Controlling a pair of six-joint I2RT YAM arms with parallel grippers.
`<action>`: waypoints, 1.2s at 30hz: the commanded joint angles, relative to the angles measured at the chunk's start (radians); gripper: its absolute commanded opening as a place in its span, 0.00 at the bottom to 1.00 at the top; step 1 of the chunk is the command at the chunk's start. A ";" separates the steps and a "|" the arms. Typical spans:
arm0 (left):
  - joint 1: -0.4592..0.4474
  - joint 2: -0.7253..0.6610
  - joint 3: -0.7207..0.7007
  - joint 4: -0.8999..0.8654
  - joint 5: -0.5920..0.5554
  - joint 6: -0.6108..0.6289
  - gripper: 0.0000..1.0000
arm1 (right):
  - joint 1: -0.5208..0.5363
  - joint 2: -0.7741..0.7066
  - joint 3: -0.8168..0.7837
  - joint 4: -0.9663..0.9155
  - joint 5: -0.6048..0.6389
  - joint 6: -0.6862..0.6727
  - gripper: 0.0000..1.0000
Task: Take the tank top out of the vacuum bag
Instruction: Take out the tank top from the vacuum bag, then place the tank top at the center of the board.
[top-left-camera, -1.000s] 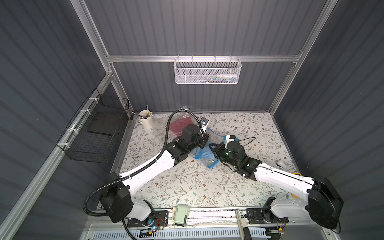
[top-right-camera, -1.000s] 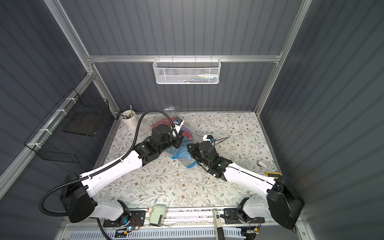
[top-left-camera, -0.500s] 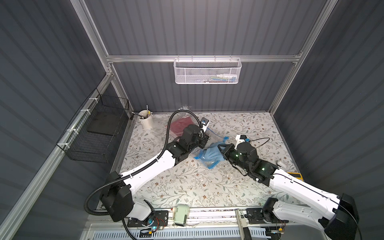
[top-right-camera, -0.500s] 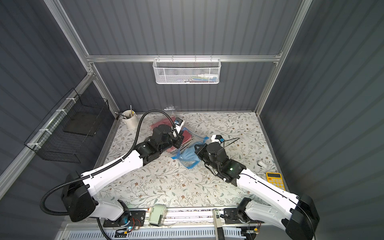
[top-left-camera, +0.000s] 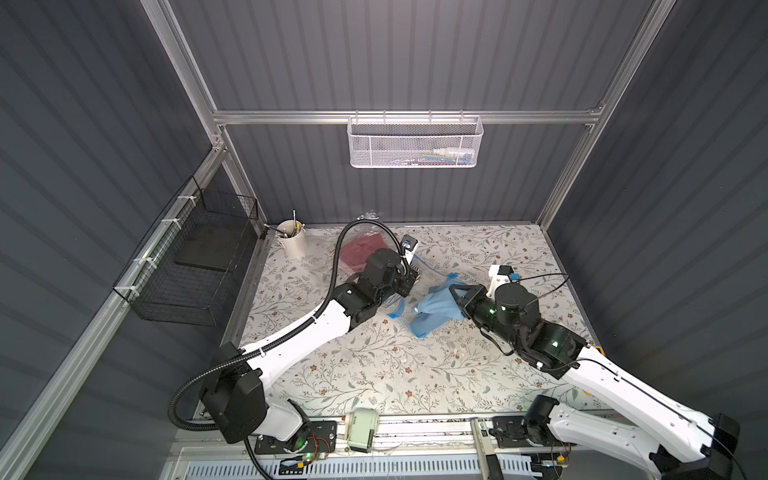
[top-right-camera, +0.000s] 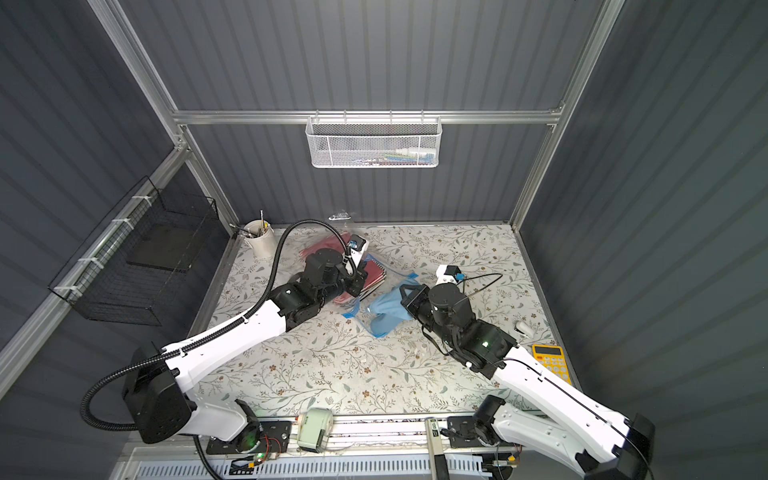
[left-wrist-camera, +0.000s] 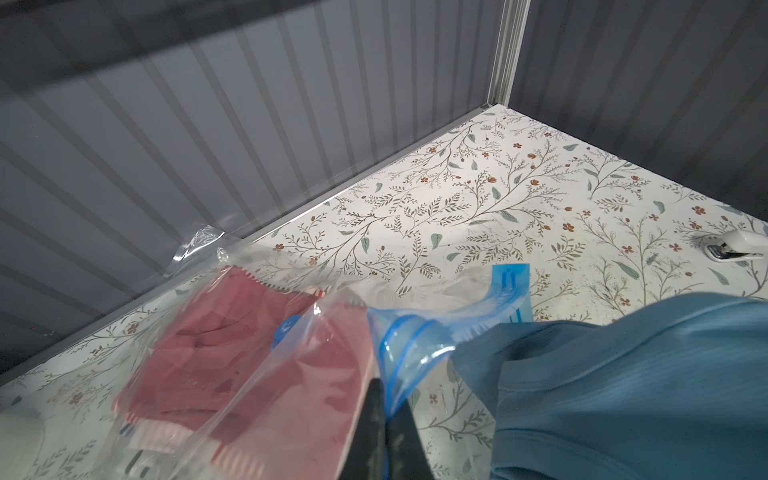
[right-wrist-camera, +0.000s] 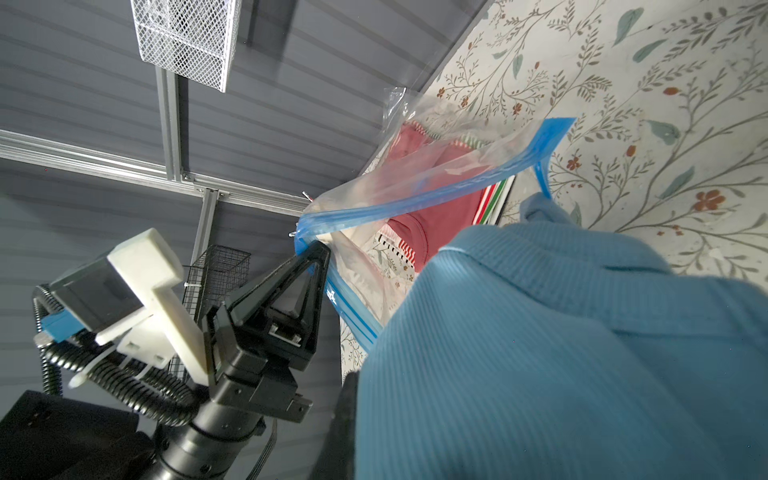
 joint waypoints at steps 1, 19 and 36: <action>0.013 -0.003 0.008 -0.002 -0.003 0.018 0.00 | 0.003 -0.042 0.047 -0.038 0.037 -0.023 0.00; 0.018 -0.002 0.008 -0.002 -0.002 0.018 0.00 | -0.005 -0.173 0.155 -0.298 0.220 -0.097 0.00; 0.021 -0.005 0.008 -0.002 -0.006 0.025 0.00 | -0.320 -0.111 0.161 -0.221 -0.009 -0.154 0.00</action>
